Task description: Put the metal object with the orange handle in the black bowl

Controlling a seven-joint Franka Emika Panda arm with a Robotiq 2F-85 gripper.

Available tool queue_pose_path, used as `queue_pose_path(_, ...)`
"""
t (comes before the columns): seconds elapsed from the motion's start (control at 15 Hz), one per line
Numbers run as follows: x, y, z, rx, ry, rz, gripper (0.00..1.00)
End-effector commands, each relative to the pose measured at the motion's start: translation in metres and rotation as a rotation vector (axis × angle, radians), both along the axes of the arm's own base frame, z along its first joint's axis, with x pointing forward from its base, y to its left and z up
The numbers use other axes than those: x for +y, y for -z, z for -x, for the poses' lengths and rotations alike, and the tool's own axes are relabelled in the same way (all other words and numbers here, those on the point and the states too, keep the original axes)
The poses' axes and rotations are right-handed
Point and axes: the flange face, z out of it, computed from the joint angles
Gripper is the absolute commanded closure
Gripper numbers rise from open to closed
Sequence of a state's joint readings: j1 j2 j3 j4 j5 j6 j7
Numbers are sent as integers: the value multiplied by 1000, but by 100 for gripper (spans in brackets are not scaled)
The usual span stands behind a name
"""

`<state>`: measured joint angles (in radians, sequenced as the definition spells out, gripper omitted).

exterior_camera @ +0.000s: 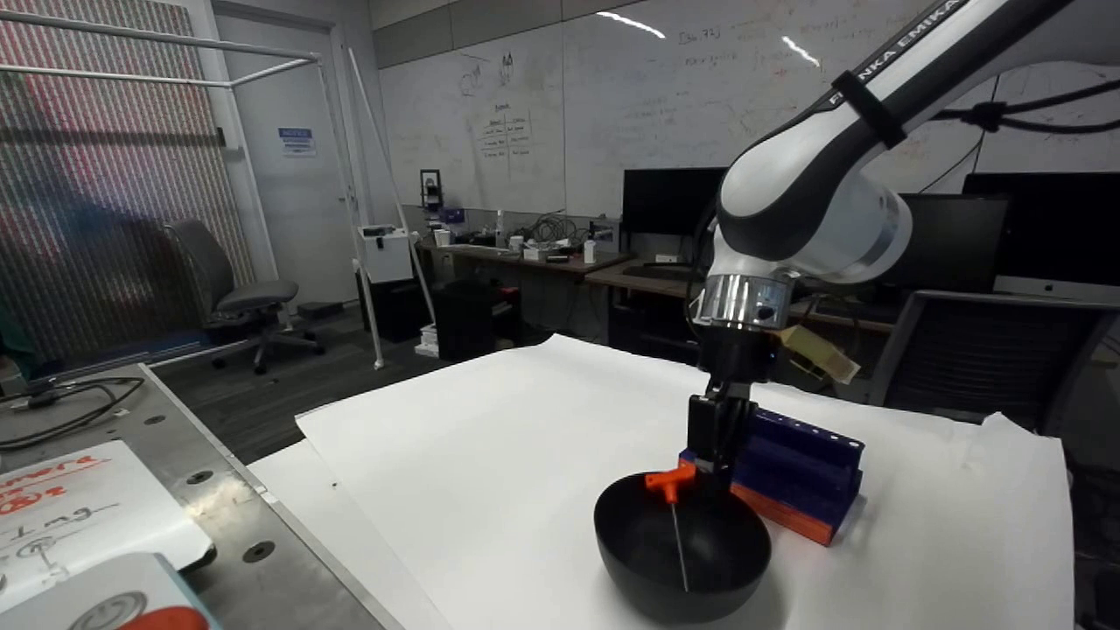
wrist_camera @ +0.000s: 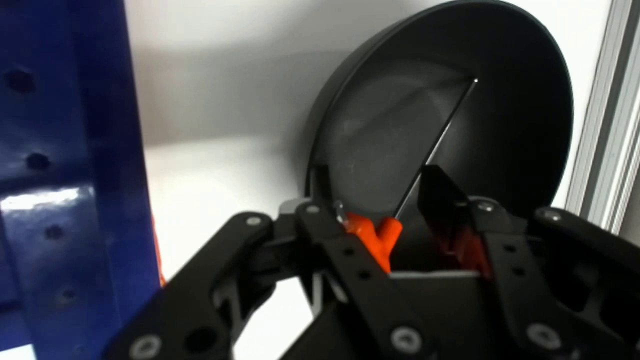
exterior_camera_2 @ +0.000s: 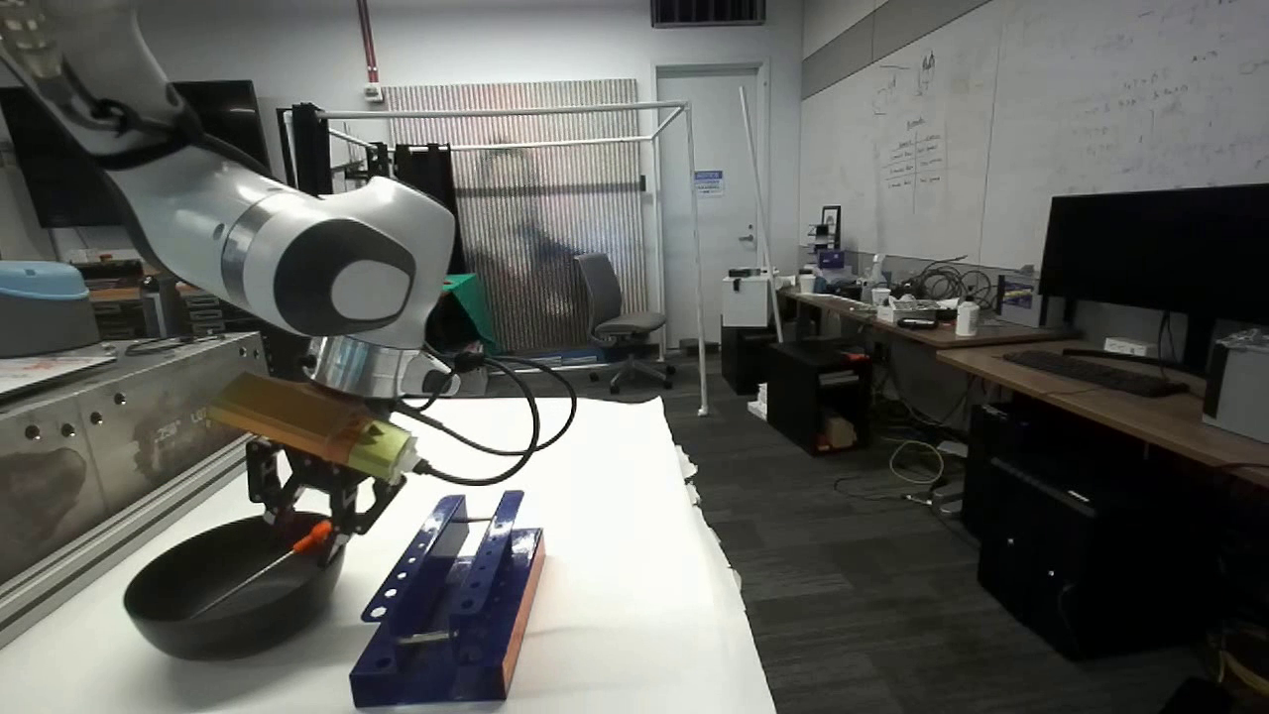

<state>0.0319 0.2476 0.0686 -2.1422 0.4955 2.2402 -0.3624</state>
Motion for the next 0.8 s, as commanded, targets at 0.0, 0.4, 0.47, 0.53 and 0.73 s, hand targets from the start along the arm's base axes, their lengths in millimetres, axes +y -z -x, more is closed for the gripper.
queue_pose_path(0.0,1,-6,-11,-10,-5,-25,19)
queue_pose_path(0.4,-12,-42,-5,-145,-27,152,0)
queue_pose_path(0.47,-19,-53,-3,-173,-14,207,0)
queue_pose_path(0.53,-28,-61,-1,-176,-3,265,0)
queue_pose_path(0.73,-62,-90,12,-194,52,436,0)
